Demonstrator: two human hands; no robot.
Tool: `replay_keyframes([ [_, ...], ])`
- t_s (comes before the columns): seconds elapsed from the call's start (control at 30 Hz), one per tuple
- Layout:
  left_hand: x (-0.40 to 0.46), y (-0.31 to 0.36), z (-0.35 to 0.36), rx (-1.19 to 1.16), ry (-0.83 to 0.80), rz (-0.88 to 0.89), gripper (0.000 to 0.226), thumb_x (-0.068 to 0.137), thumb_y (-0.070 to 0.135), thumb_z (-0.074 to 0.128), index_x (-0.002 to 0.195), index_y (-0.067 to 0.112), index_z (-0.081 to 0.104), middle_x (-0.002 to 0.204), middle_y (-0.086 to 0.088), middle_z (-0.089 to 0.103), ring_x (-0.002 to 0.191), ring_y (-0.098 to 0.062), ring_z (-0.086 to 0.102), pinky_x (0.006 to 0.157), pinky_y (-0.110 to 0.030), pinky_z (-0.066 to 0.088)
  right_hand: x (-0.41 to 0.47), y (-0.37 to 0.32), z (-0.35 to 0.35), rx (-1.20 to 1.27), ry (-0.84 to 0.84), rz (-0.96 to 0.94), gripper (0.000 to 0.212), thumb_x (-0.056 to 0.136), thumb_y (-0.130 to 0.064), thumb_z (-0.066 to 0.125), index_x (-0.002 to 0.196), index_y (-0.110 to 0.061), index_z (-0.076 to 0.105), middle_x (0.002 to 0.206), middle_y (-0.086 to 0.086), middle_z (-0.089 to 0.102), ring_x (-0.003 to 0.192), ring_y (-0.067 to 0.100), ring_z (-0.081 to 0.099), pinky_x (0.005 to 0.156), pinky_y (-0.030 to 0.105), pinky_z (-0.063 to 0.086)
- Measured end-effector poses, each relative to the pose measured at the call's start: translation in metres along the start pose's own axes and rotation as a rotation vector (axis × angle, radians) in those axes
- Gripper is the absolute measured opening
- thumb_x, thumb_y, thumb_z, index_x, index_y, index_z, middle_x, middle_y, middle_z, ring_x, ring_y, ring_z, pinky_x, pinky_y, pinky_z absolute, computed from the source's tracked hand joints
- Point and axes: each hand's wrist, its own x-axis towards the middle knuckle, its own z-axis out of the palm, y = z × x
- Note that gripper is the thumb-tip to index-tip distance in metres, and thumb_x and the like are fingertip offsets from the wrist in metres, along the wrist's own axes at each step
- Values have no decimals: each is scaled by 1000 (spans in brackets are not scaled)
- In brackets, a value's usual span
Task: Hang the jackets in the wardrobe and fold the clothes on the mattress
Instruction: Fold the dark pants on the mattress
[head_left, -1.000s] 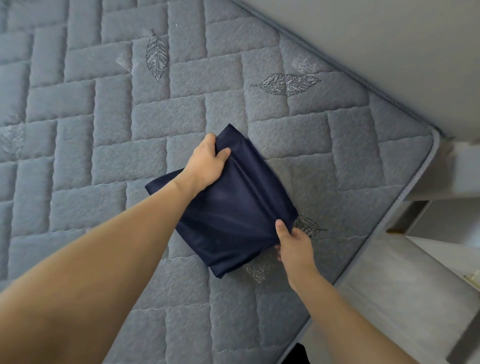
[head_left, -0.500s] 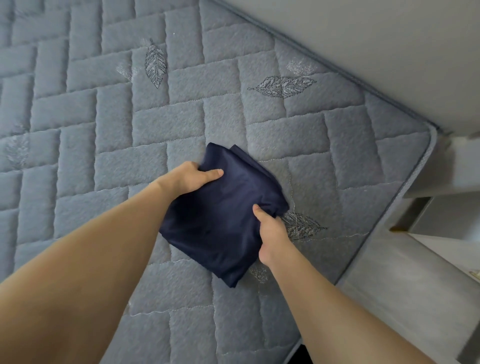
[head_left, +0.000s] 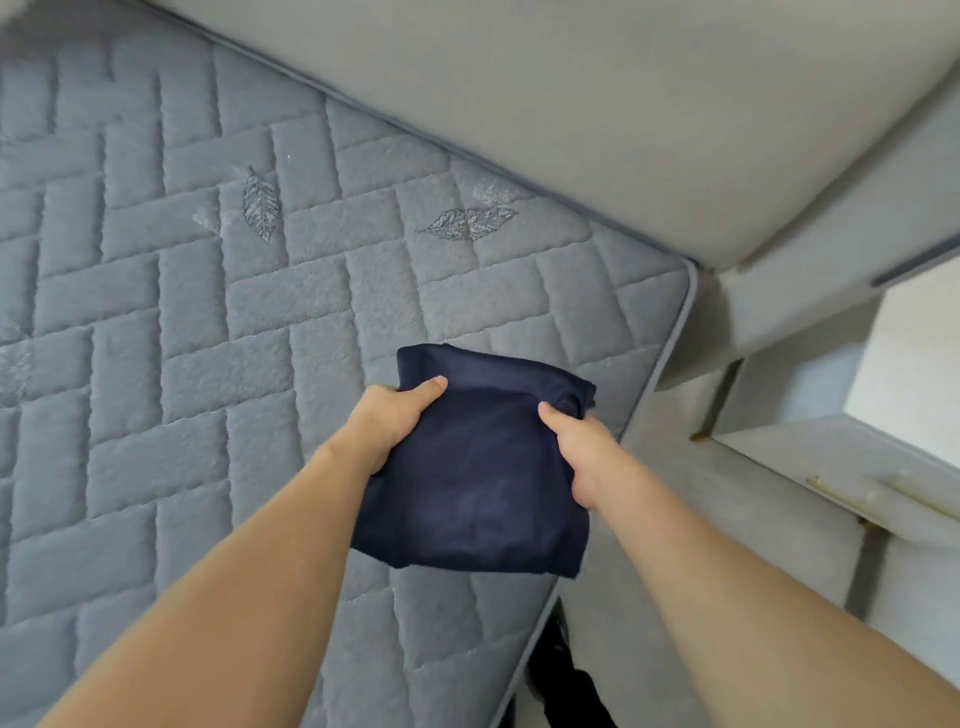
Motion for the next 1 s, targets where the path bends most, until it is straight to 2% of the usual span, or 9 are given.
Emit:
replay_keyframes([
  [0.03,-16,5,10,4,-13,10,50,78,55,75,97,9,70,91,-6,74,83,-25,71,77,-36,59,-19,-5,-15,-12,28,-2,36,90,-38,68,118,-20,54,114,4,62,109,29,61,100,47,48],
  [0.1,-52,16,32,20,-38,45,51,78,56,75,98,9,69,93,-6,73,84,-26,70,82,-39,59,-58,-10,-47,-16,99,-13,61,86,-44,71,134,-13,49,126,6,59,114,31,59,101,46,47],
  [0.17,-93,29,53,56,-71,97,52,78,56,74,99,9,68,94,-6,72,86,-27,69,85,-41,58,-101,-11,-81,2,170,-46,71,88,-45,69,143,-11,40,135,9,55,117,32,56,99,44,47],
  [0.27,-166,49,87,123,-103,202,53,79,57,72,100,9,65,94,-6,69,86,-26,67,84,-40,57,-174,-6,-130,75,295,-155,67,92,-42,64,143,-9,38,136,9,54,114,30,56,90,39,49],
  [0.4,-269,64,131,231,-147,354,57,78,60,69,105,10,63,95,-4,67,86,-25,65,83,-38,55,-273,16,-193,89,523,-316,73,91,-46,61,149,-10,33,144,7,48,124,30,51,104,42,45],
  [0.5,-347,68,166,304,-204,468,58,78,60,68,107,10,63,98,-4,68,89,-25,65,87,-42,55,-348,40,-241,105,689,-377,70,95,-47,55,148,-7,31,142,8,48,125,31,50,103,39,44],
  [0.7,-510,72,247,484,-313,719,53,79,57,65,107,12,62,98,-2,66,89,-25,64,88,-40,55,-473,98,-351,252,886,-419,63,96,-48,52,140,-5,40,129,11,56,104,28,57,87,35,49],
  [0.83,-615,61,310,566,-434,878,47,80,53,64,104,13,62,94,-1,67,87,-24,65,87,-40,56,-554,142,-426,348,1016,-425,61,96,-47,52,137,-3,41,126,11,57,92,24,50,81,32,46],
  [1.0,-745,33,389,624,-584,1015,49,75,53,67,104,13,62,94,-3,68,85,-25,66,85,-41,57,-659,206,-516,560,1124,-461,61,91,-47,59,134,-5,47,123,12,59,107,30,59,96,43,51],
])
